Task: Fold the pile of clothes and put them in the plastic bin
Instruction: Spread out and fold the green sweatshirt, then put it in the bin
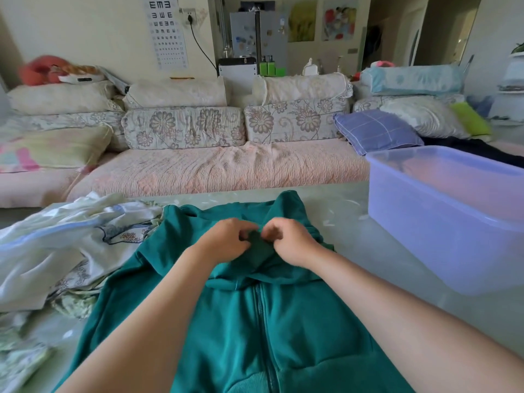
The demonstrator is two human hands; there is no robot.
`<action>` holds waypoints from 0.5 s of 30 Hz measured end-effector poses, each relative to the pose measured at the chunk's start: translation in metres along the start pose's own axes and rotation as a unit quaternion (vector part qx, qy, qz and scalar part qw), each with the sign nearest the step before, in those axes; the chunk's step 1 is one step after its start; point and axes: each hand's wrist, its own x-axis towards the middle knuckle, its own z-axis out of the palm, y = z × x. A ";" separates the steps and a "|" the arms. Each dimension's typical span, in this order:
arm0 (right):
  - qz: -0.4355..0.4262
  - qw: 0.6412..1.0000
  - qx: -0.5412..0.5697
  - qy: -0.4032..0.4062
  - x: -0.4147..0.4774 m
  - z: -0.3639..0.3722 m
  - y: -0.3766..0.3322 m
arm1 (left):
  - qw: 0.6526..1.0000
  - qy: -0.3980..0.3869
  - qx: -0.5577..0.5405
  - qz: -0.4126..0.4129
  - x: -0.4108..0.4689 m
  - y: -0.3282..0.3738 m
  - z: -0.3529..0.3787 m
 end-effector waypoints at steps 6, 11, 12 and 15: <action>0.018 0.966 -0.257 -0.004 -0.005 -0.018 0.018 | 0.955 0.115 0.096 -0.257 -0.023 -0.038 -0.027; 0.004 0.938 -0.344 0.034 -0.005 -0.025 0.023 | 0.880 0.059 0.201 -0.425 -0.040 -0.052 -0.036; 0.005 0.936 -0.351 0.036 -0.005 -0.025 0.023 | 0.886 0.058 0.224 -0.402 -0.037 -0.047 -0.034; -0.005 0.929 -0.369 0.033 -0.005 -0.025 0.026 | 0.955 0.080 0.198 -0.204 -0.014 -0.029 -0.022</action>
